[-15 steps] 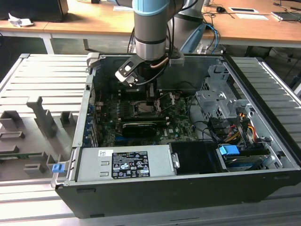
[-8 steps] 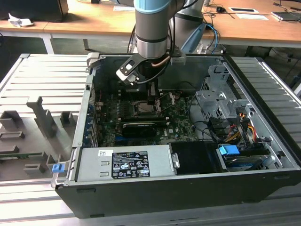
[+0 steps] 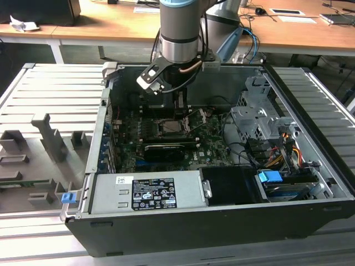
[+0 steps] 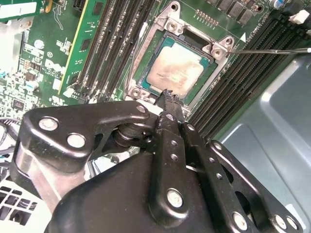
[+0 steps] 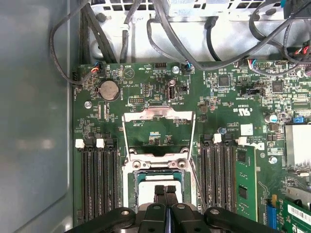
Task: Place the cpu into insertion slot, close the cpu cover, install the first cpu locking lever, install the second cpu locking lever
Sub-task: 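Close the cpu cover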
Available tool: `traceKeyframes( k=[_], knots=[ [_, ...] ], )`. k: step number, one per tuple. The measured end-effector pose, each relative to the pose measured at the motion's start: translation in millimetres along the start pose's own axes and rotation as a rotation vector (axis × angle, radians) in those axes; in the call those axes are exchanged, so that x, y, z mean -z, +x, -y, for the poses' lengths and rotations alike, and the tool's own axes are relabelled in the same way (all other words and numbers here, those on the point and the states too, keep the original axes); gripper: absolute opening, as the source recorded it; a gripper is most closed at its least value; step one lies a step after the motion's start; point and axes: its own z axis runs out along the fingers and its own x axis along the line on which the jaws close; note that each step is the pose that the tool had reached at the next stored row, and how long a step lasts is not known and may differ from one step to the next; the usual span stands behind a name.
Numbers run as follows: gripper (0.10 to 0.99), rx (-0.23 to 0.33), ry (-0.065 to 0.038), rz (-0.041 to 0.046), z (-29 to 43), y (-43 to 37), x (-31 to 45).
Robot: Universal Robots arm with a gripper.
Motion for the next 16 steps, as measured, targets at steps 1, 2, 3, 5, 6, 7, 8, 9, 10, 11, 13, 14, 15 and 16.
traceKeyframes(
  k=[1,2,3,5,6,7,8,9,10,11,13,14,15,16],
  knots=[
    [0.106,0.000,0.000,-0.0001,-0.1,0.0,1.3],
    [0.106,0.000,0.001,0.0000,-0.2,0.0,3.5],
    [0.106,0.000,0.001,0.0000,-0.3,0.0,4.7],
    [0.106,0.000,0.001,0.0000,-0.4,0.0,5.5],
    [0.106,0.000,0.001,-0.0002,-0.5,0.1,6.1],
    [0.106,0.000,0.001,-0.0001,-0.5,0.1,6.6],
    [0.106,0.000,0.002,-0.0001,-0.6,0.1,7.1],
    [0.106,0.000,0.002,-0.0001,-0.6,0.1,7.4],
    [0.106,0.000,0.002,-0.0001,-0.7,0.1,7.6],
    [0.106,0.000,0.003,0.0000,-0.8,0.1,7.9],
    [0.106,0.000,0.003,0.0001,-1.0,0.0,8.6],
    [0.106,0.000,0.004,0.0003,-1.0,0.0,9.1],
    [0.106,0.000,0.004,0.0002,-1.0,0.0,10.0],
    [0.106,0.000,0.004,0.0000,-1.3,0.1,13.6]
  ],
)
